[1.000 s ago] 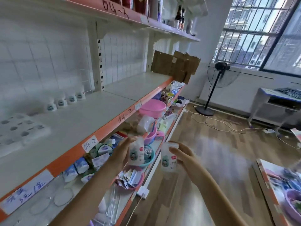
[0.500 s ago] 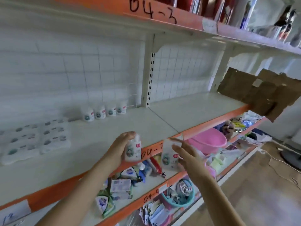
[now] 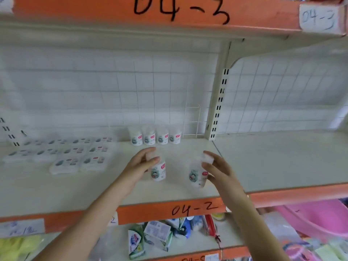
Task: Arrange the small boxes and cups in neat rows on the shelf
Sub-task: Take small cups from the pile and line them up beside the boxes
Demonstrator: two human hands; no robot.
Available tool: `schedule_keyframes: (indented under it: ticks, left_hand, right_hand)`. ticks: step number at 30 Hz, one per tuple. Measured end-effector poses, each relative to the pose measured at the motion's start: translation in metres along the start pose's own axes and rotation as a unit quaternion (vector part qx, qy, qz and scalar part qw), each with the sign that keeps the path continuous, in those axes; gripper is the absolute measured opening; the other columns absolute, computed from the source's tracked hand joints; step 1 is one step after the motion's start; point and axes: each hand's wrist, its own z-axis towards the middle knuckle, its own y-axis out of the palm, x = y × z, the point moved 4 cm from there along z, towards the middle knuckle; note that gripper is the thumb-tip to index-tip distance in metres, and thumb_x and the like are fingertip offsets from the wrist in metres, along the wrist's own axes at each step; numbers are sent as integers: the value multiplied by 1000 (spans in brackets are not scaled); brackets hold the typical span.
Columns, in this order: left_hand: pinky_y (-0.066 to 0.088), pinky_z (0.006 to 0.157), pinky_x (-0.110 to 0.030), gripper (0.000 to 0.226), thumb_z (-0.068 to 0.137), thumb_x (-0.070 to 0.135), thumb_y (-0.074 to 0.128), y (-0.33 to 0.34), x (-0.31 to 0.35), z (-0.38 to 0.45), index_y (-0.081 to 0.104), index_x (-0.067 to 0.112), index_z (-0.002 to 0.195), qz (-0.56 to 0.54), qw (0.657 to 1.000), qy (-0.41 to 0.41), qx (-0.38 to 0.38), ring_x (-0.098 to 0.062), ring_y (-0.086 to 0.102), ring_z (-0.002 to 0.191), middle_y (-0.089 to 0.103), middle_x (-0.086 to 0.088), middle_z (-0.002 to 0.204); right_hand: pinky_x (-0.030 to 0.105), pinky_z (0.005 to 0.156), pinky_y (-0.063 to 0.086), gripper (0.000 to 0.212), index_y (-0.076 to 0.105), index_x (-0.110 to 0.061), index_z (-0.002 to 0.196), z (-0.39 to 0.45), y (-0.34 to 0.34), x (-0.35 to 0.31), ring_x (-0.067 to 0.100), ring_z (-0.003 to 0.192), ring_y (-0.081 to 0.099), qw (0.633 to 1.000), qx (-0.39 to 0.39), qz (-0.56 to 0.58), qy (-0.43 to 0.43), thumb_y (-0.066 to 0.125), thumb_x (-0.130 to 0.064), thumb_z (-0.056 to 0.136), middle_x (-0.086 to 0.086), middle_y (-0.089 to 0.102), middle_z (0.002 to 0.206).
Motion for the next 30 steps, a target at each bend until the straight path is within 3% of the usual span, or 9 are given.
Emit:
schedule_keyframes:
  ticks: [4,8,13,17,21,25,28,30]
  left_hand:
    - [44,86,-24,65,51,52,71,-17,-6,21,55,34,112,25,999,11,37,-6,57,100,59,11,109]
    - [43,82,-22,58,49,52,72,-17,-16,54,56,34,102,28,997,38,65,-7,57,101,60,7,110]
    - [46,79,-11,56,74,27,75,-1,-37,97,52,18,125,-7,995,62,80,-5,57,103,58,0,123]
    - [43,99,-29,50,79,24,71,0,-46,120,50,28,124,2,994,71,81,-10,53,114,53,3,130]
    - [42,102,-34,50,78,26,72,2,-47,127,50,30,124,11,994,75,83,-13,52,118,52,3,132]
    - [44,100,-37,47,77,21,73,4,-46,130,52,33,117,16,988,100,118,-13,54,115,56,5,125]
    - [45,99,-36,53,74,17,76,5,-47,130,50,27,119,19,985,113,130,-12,55,112,57,10,116]
    - [47,95,-28,67,64,31,81,7,-44,129,46,25,122,19,984,123,129,-9,55,110,56,12,114]
  right_hand:
    - [24,71,51,31,57,-16,112,38,14,12,16,88,66,1000,-21,9,-4,62,-6,84,0,68,97]
    - [28,75,52,34,55,-18,114,83,26,27,20,97,62,999,-18,-36,-23,66,-10,82,-1,63,105]
    - [21,74,51,45,51,-21,125,134,33,54,16,108,59,993,-33,-111,-34,66,-12,84,2,61,118]
    - [10,78,47,49,45,-25,128,152,33,56,4,109,55,983,-31,-174,-52,64,-10,86,-11,55,120]
    - [6,76,45,50,45,-27,130,160,30,60,-2,107,53,978,-28,-198,-61,63,-12,86,-23,51,116]
    - [18,84,50,50,45,-26,130,163,27,64,0,107,57,979,-28,-186,-76,64,-14,86,-13,58,119]
    - [12,76,47,43,40,-20,128,164,26,64,-4,97,60,984,-39,-158,-77,59,-12,89,-4,59,120]
    - [10,74,46,42,39,-21,127,166,25,64,-7,98,58,983,-37,-162,-83,57,-11,90,-6,57,120]
